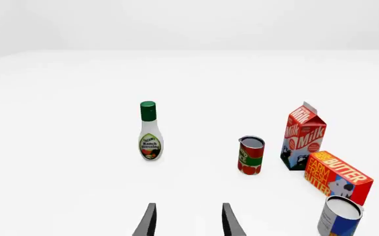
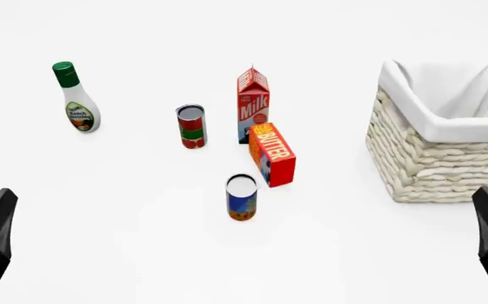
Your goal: Pick the alphabet soup and place it in the basket.
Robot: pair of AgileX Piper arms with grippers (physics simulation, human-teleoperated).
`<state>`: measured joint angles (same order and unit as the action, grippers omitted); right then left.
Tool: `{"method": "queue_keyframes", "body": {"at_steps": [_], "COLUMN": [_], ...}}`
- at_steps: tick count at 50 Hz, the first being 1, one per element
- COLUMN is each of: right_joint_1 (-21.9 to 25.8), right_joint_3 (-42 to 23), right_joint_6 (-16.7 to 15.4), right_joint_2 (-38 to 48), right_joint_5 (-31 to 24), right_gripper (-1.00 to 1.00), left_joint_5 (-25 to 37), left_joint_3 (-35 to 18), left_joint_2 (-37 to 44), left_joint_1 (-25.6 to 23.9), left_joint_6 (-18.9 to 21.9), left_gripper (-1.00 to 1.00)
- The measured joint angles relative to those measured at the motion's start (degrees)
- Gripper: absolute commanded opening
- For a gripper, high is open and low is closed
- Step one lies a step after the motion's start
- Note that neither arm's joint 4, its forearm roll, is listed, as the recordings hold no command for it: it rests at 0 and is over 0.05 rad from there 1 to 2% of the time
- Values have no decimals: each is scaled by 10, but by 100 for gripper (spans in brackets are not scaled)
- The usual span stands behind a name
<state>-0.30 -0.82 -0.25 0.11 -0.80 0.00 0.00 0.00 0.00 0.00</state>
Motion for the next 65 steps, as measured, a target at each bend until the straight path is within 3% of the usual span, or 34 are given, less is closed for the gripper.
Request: {"method": "queue_keyframes", "body": {"at_steps": [28,65], "right_joint_1": [25,151], "right_joint_3": [-24,-99], "right_joint_6": [-1,-16], "right_joint_2": [0,5], "right_joint_5": [-13,-48], "right_gripper": [100,100], "left_joint_5": [0,0], "left_joint_3": [0,0], "left_joint_2": [0,0], "left_joint_1": [0,0], "left_joint_6": [0,0], "left_gripper": [100,100]}}
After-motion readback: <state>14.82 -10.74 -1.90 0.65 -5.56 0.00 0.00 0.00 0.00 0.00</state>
